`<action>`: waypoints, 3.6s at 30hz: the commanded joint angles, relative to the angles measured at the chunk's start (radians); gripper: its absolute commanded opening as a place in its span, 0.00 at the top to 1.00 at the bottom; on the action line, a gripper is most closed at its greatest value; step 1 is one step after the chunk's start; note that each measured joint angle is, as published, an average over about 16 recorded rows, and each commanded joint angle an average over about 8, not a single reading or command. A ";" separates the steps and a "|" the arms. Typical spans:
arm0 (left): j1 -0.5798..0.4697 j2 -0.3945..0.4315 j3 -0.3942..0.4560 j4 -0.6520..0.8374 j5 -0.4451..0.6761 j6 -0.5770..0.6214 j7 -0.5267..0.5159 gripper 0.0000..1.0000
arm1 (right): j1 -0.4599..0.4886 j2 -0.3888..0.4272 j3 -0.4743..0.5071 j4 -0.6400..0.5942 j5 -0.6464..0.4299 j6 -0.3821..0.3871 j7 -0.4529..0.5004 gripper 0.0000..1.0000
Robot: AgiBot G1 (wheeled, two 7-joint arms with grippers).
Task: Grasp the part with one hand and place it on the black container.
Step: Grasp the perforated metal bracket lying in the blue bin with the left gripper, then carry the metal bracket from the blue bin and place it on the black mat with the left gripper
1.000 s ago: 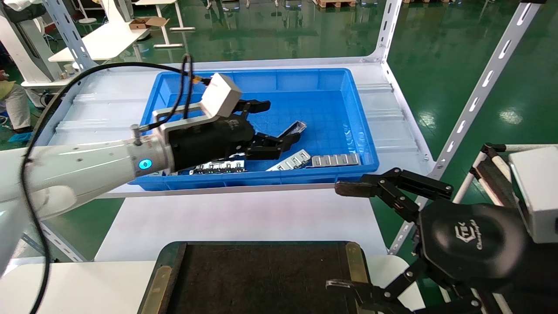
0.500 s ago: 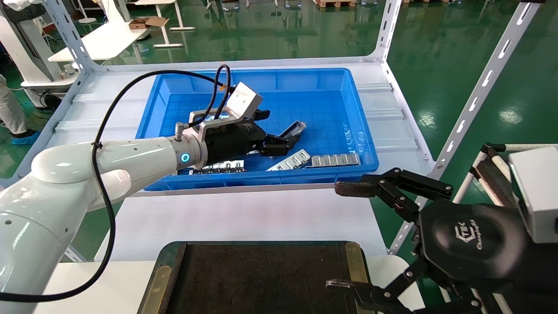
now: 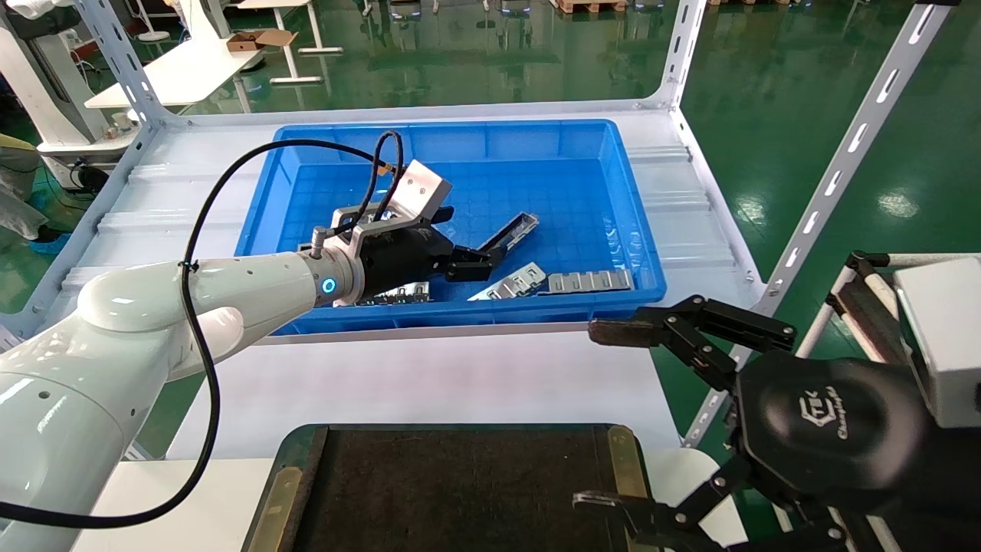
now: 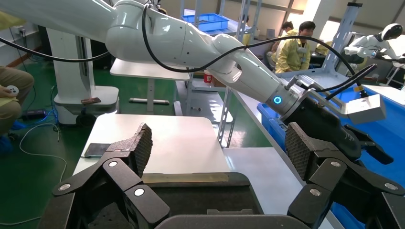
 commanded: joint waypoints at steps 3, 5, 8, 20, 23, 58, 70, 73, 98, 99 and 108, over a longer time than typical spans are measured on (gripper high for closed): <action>0.004 0.000 0.033 -0.013 -0.023 -0.024 -0.018 1.00 | 0.000 0.000 0.000 0.000 0.000 0.000 0.000 1.00; 0.007 0.000 0.049 -0.020 -0.034 -0.031 -0.028 1.00 | 0.000 0.000 0.000 0.000 0.000 0.000 0.000 1.00; 0.011 -0.001 0.074 -0.031 -0.051 -0.041 -0.040 1.00 | 0.000 0.000 0.000 0.000 0.000 0.000 0.000 1.00; 0.019 -0.004 0.163 -0.051 -0.107 -0.076 -0.071 1.00 | 0.000 0.000 0.000 0.000 0.000 0.000 0.000 1.00; 0.021 -0.005 0.181 -0.051 -0.119 -0.083 -0.075 1.00 | 0.000 0.000 -0.001 0.000 0.000 0.000 0.000 1.00; -0.010 -0.082 0.185 -0.092 -0.311 0.104 0.059 1.00 | 0.000 0.000 -0.001 0.000 0.001 0.000 -0.001 1.00; -0.008 -0.174 0.124 -0.110 -0.410 0.359 0.132 1.00 | 0.000 0.001 -0.001 0.000 0.001 0.001 -0.001 1.00; 0.020 -0.220 0.116 -0.156 -0.430 0.429 0.138 1.00 | 0.000 0.001 -0.002 0.000 0.001 0.001 -0.001 1.00; 0.629 -0.620 0.100 -1.067 -0.553 0.192 -0.057 1.00 | 0.001 0.001 -0.002 0.000 0.001 0.001 -0.001 1.00; 0.651 -0.618 0.103 -1.072 -0.555 0.177 -0.058 1.00 | 0.001 0.001 -0.002 0.000 0.001 0.001 -0.001 1.00; 0.834 -0.579 0.139 -1.075 -0.587 0.036 -0.086 1.00 | 0.001 0.001 -0.002 0.000 0.002 0.001 -0.001 1.00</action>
